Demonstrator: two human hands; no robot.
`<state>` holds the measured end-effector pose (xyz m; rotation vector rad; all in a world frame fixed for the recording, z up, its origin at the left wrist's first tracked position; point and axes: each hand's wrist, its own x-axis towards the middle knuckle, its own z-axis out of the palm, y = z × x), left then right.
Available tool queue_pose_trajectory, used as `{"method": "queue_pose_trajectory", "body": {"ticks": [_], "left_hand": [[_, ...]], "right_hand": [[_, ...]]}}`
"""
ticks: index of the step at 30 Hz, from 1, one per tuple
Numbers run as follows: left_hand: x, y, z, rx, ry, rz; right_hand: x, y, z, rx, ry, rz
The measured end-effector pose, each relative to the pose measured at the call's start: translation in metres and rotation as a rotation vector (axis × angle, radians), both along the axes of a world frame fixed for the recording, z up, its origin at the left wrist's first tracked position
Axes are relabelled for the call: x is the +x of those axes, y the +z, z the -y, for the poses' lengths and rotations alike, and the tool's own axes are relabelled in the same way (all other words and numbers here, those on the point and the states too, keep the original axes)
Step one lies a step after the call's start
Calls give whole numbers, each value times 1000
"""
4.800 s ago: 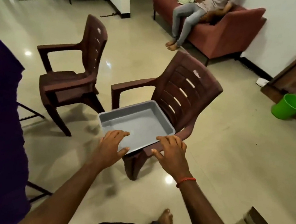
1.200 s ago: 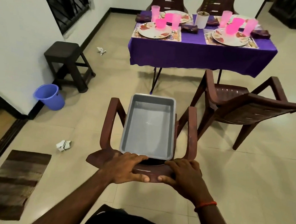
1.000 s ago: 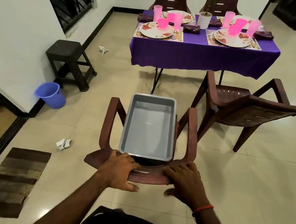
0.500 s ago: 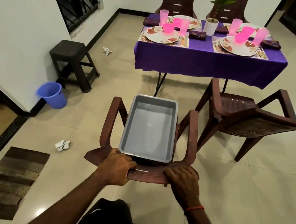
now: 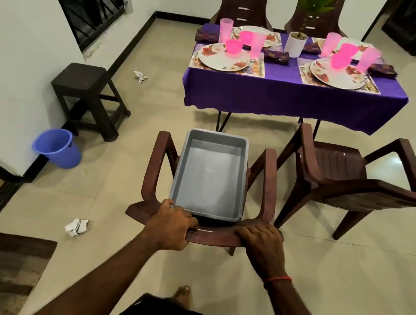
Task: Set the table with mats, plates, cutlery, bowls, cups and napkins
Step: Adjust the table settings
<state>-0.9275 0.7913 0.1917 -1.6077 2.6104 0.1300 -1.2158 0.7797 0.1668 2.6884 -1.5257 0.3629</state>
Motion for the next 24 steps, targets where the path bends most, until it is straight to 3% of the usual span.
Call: {"method": "queue_pose_trajectory", "body": {"ticks": [11, 24], "left_hand": [[21, 12, 87, 76, 61, -17], [22, 14, 142, 72, 56, -53]], "right_hand": [[26, 3, 85, 82, -34, -136], [29, -2, 139, 77, -91, -113]]}}
